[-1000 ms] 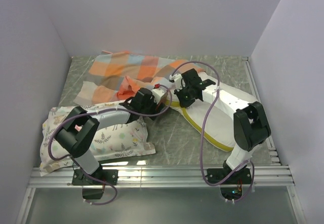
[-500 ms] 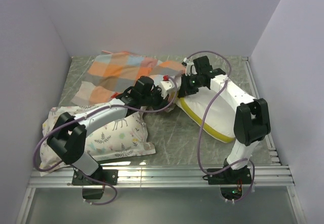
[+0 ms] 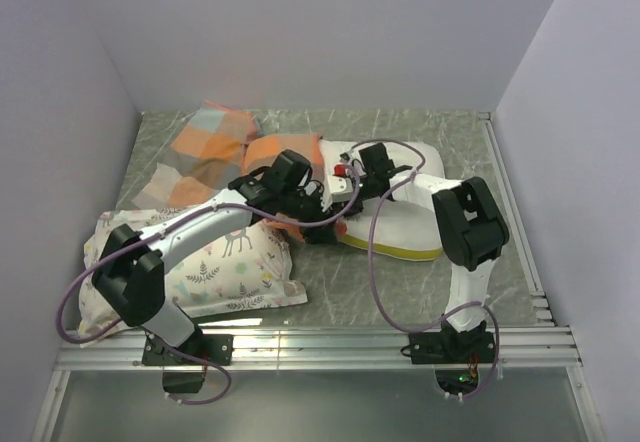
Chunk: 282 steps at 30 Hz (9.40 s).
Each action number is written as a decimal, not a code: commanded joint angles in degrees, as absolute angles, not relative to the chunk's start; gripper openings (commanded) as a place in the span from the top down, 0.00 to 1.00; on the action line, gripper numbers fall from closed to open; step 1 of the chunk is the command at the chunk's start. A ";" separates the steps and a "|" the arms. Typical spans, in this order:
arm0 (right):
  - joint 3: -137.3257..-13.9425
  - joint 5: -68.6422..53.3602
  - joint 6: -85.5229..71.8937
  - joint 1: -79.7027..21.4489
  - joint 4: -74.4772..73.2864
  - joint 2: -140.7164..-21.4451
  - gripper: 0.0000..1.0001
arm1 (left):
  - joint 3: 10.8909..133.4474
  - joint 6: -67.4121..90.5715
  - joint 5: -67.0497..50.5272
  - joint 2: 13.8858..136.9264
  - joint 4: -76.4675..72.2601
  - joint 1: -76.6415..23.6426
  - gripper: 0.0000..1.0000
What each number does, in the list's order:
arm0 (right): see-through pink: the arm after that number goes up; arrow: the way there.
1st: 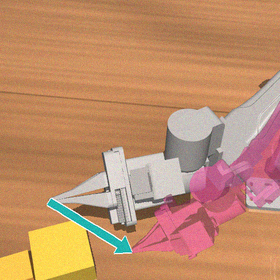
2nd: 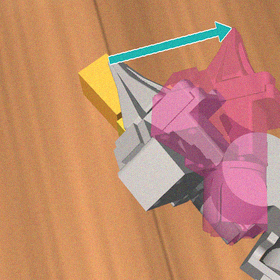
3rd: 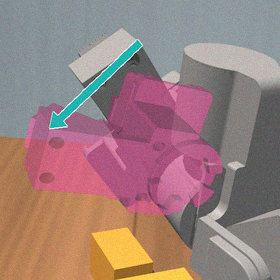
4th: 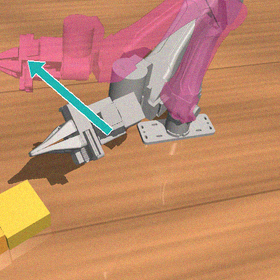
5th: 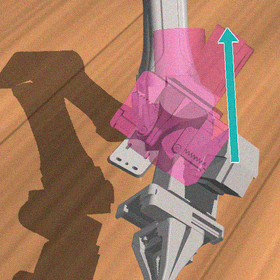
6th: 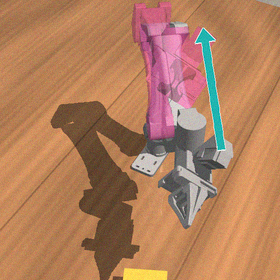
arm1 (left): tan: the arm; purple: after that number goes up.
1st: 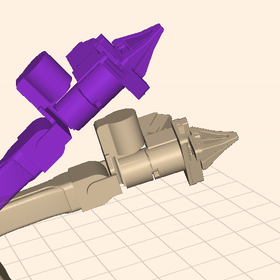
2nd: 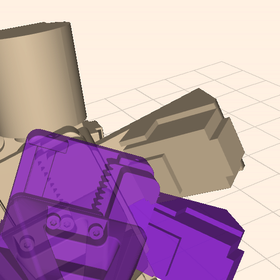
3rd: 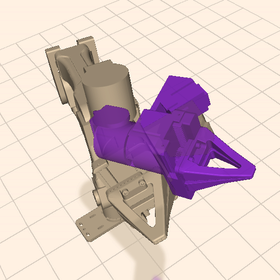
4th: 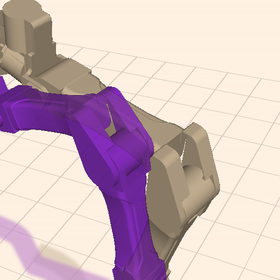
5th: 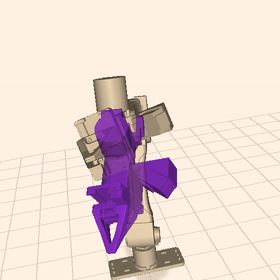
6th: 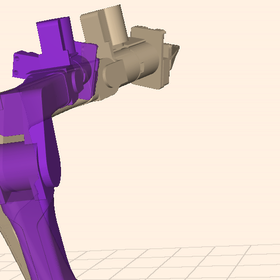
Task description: Put the pillow into the pillowcase
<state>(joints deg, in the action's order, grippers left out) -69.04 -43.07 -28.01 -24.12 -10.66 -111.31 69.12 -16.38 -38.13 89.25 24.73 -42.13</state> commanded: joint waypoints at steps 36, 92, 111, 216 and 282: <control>-87.98 -21.79 -8.62 -0.26 -39.20 -116.71 0.30 | 121.65 5.00 1.15 137.73 12.67 -27.33 0.42; -77.44 -23.63 2.00 2.29 -42.18 -107.32 0.40 | 124.19 -0.44 10.47 142.30 7.82 -25.40 0.52; -74.77 -23.91 9.33 2.55 -53.44 -92.90 0.21 | 121.46 2.56 -6.59 133.42 16.25 -26.45 0.30; -70.15 -22.05 7.65 0.89 -42.19 -80.51 0.16 | 99.42 -14.48 -19.51 106.71 34.36 -29.26 0.16; -55.20 4.20 13.63 -47.96 -35.25 -72.94 0.02 | 84.57 15.47 -41.49 90.53 27.16 -7.75 0.01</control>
